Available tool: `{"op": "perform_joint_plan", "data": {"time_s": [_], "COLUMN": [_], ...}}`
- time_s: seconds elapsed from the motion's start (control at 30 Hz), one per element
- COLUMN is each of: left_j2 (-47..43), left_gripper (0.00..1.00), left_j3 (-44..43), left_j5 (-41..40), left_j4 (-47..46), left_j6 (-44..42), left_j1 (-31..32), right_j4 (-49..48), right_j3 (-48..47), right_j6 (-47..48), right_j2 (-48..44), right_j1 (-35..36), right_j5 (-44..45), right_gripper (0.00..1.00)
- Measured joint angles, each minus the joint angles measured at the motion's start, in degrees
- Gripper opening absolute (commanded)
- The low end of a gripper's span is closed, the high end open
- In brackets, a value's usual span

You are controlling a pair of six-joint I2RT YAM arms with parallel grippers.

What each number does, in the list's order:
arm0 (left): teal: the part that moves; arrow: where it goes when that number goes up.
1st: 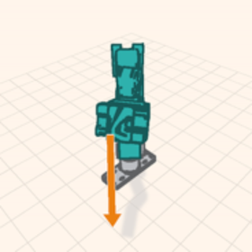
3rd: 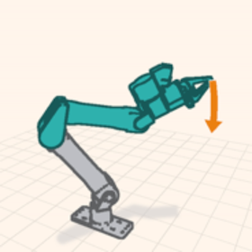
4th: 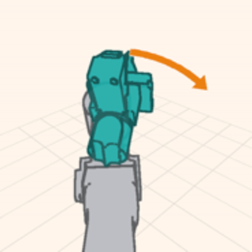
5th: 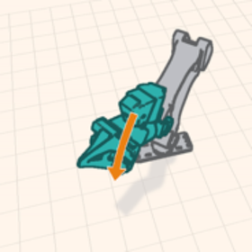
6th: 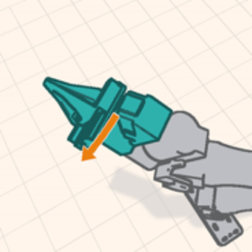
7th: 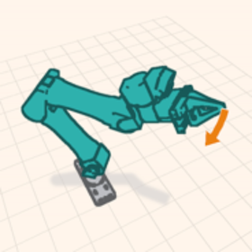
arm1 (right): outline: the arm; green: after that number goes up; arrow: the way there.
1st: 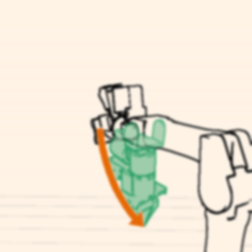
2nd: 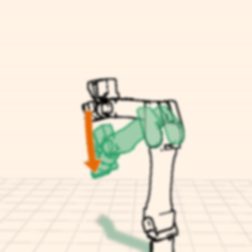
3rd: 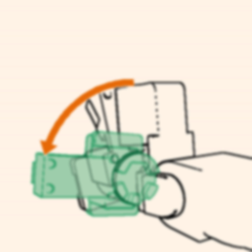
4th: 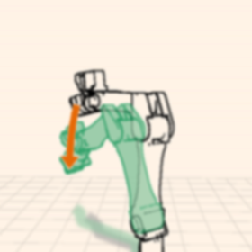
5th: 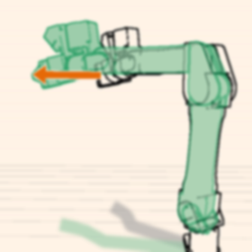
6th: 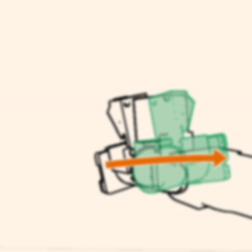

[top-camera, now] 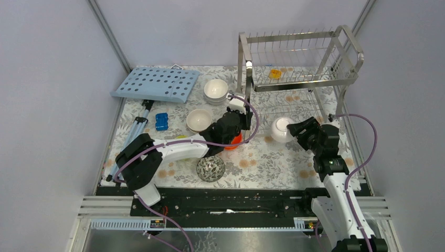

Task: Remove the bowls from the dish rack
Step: Pick up the bowl from the dish rack, then place the bowl at the center of the board.

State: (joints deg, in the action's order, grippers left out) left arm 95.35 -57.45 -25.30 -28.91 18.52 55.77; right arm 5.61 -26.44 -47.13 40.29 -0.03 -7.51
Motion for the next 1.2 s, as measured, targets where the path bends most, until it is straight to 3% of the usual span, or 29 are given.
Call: {"op": "perform_joint_plan", "data": {"time_s": [0.27, 0.37, 0.57, 0.8, 0.93, 1.07, 1.2], "left_j2": [-0.1, -1.8, -7.7, -17.8, -23.1, -28.5, -34.2], "left_gripper": [0.87, 0.99, 0.99, 0.99, 0.99, 0.99, 0.99], "left_j3": [-5.8, -5.8, -4.9, -2.8, -1.1, 1.2, 4.7], "left_j5": [0.1, 0.2, 1.1, 3.0, 3.0, 2.7, 2.6], "left_j4": [3.8, 5.0, 10.7, 25.5, 34.9, 42.2, 46.0], "left_j6": [-1.6, -0.8, 2.4, 10.9, 15.3, 19.0, 22.1], "left_j1": [-2.0, -2.3, -2.2, -2.2, -2.2, -2.2, -2.2], "right_j4": [13.5, 16.2, 20.8, 26.7, 29.6, 31.9, 33.1], "right_j3": [-4.6, -8.3, -13.3, -18.3, -20.7, -23.8, -27.5], "right_j6": [7.7, 10.7, 16.0, 22.5, 26.1, 29.1, 31.8], "right_j2": [-6.4, -7.0, -6.9, -4.6, -3.0, -0.7, 1.5], "right_j1": [4.7, 6.1, 8.7, 13.0, 16.2, 19.2, 22.1], "right_j5": [-0.5, -0.5, -0.6, -0.5, 1.0, 3.1, 5.1], "right_gripper": [0.28, 0.28, 0.27, 0.22, 0.15, 0.01, 0.0]}}
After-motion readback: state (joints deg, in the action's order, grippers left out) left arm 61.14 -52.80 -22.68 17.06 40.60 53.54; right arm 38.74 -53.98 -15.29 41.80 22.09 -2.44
